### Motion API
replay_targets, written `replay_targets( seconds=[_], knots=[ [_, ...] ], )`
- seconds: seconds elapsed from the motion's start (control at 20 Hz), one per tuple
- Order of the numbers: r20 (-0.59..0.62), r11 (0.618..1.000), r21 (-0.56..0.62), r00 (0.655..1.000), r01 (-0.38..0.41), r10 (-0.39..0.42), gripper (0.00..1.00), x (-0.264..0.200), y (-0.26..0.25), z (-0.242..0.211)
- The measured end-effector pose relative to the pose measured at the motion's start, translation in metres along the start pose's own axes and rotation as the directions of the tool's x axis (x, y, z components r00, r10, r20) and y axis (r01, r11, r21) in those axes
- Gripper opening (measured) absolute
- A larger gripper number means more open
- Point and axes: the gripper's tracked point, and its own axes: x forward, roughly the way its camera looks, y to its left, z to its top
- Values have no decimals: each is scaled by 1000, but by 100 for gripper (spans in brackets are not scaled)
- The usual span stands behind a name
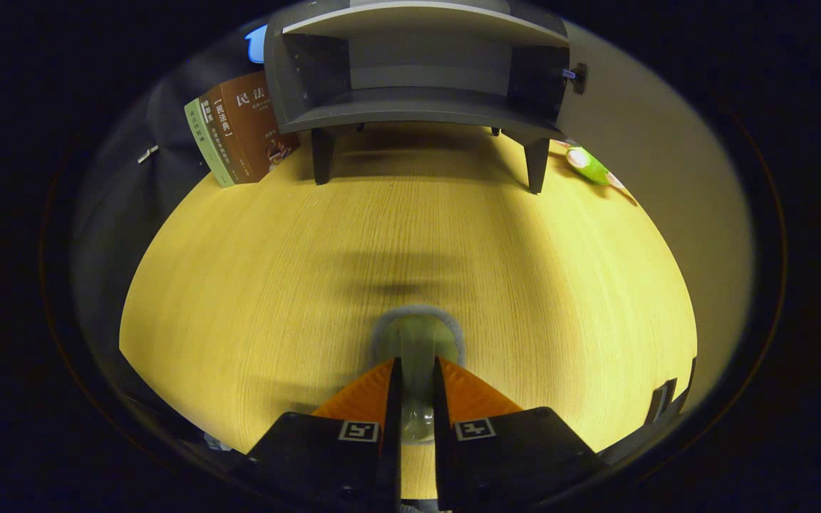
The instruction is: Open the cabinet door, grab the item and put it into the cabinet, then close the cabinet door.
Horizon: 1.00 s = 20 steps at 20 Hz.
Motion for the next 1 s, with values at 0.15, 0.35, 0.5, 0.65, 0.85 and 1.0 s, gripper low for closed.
replay_targets(
  seconds=[0.15, 0.35, 0.5, 0.65, 0.85, 1.0],
  knots=[
    [-20, 1000, -13, 1000, 21, -21, 14, 2, -1, 2],
    [-30, 999, -23, 999, 28, -29, 14, 1, -3, 4],
    [15, 1000, -6, 1000, 12, -12, 14, -21, -4, 23],
    [91, 1000, 0, 996, 19, -19, 14, -53, -12, 55],
    [185, 1000, 16, 983, 9, -12, 13, -96, -15, 96],
    [255, 1000, 4, 967, 16, -16, 14, -125, -16, 123]
  ],
)
